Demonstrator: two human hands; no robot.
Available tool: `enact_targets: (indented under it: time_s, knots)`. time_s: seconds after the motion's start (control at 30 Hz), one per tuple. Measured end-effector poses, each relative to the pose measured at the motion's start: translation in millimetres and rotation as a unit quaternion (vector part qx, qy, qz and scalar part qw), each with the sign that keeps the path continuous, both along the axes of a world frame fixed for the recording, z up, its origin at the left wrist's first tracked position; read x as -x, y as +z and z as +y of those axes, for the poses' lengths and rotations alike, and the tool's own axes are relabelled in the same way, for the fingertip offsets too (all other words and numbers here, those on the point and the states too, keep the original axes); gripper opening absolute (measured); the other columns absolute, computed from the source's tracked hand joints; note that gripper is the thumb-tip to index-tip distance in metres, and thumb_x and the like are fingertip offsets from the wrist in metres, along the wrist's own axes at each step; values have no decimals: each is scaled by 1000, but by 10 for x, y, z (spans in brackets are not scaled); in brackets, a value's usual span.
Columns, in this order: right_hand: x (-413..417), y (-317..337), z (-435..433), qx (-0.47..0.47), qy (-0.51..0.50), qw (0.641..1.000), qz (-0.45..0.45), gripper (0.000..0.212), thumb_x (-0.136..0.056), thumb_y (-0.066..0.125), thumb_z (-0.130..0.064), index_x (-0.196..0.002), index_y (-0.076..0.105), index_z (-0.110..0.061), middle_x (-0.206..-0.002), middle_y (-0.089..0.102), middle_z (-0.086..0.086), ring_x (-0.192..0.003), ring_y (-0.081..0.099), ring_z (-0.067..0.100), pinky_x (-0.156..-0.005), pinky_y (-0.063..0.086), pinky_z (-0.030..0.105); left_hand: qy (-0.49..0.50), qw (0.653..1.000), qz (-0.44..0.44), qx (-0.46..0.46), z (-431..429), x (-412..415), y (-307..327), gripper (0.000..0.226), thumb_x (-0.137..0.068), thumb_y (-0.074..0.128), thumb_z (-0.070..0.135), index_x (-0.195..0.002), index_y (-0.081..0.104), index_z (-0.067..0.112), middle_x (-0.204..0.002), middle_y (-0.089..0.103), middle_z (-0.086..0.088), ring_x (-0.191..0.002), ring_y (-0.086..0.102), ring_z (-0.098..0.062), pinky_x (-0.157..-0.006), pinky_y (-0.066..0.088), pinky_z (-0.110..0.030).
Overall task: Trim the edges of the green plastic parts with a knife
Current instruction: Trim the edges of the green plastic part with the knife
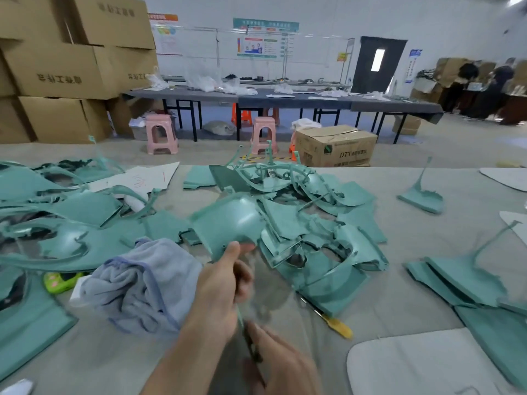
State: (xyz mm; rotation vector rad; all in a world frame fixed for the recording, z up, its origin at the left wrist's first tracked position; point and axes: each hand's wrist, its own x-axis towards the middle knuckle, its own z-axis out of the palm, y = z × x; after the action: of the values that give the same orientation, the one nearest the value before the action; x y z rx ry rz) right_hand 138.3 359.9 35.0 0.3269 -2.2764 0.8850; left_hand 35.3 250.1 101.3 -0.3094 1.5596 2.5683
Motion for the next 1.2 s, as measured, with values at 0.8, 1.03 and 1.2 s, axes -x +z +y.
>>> enact_targets:
  time_s: [0.8,1.03,1.2]
  knots:
    - [343,21,1231,-202,-180,891,-365,10,-93,55,-24,-86,52,-30,-88,56,-12,-90,55,18,-78,34,33,-162,826,90,532,-1017,-122,-620,19,-76,73,61,-85,78,45,-60,70,3,-46,54,-9,-58,44,-30]
    - [12,70,1199,-30,-231,945,-229,29,-98,49,-10,-77,40,-28,-59,53,-7,-64,45,16,-54,29,27,112,660,129,731,-816,-237,-750,21,-73,52,57,-71,70,47,-65,68,14,-61,59,-19,-52,35,-24]
    - [257,180,884,102,-60,964,-237,24,-96,59,-12,-85,49,-31,-73,70,-10,-62,64,10,-58,48,28,184,640,238,707,-682,-237,-747,33,-85,63,49,-110,77,31,-100,77,3,-92,69,-21,-71,51,-30]
